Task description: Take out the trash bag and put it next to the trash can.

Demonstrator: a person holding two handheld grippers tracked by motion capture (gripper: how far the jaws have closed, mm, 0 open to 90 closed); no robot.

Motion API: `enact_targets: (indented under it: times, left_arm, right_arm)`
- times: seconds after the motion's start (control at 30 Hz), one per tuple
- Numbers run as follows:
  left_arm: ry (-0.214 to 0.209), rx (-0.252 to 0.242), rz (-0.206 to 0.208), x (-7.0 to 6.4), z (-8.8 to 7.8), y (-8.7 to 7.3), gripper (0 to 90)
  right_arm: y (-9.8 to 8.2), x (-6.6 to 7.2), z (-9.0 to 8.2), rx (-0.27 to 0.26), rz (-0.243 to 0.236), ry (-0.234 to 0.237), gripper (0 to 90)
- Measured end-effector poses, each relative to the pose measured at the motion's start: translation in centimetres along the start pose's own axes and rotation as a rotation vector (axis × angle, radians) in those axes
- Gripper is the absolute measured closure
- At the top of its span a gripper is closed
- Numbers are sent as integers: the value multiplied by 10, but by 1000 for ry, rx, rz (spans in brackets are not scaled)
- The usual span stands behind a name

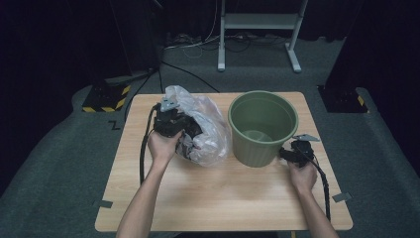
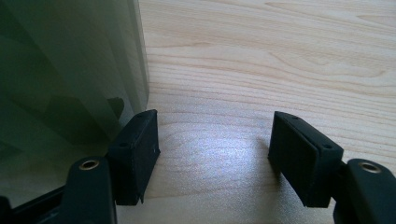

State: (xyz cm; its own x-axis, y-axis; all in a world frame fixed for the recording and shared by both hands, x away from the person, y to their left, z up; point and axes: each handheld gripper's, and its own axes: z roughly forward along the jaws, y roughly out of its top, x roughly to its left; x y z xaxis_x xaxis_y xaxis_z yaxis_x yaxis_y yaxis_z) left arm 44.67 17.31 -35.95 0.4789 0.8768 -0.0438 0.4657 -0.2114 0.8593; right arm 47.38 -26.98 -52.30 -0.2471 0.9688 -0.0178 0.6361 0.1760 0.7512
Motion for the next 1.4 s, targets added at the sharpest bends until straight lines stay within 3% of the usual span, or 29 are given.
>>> enact_targets:
  times: [0.3, 0.5, 1.03, 1.3, 1.4]
  left_arm:
    - [4, 34, -14, 1, 19, -11, 876]
    - [13, 59, -47, 5, 33, -20, 871]
    - [1, 104, -85, 8, 51, -33, 817]
    - [1, 113, -100, 10, 52, -34, 734]
    - [12, 122, -112, 10, 52, -34, 635]
  right_arm:
    - [0, 0, 0, 1, 0, 1, 328]
    - [0, 0, 0, 0, -4, 2, 322]
    - [0, 0, 0, 1, -2, 3, 320]
    - [0, 0, 0, 1, -1, 3, 319]
    - [0, 0, 0, 1, -2, 3, 319]
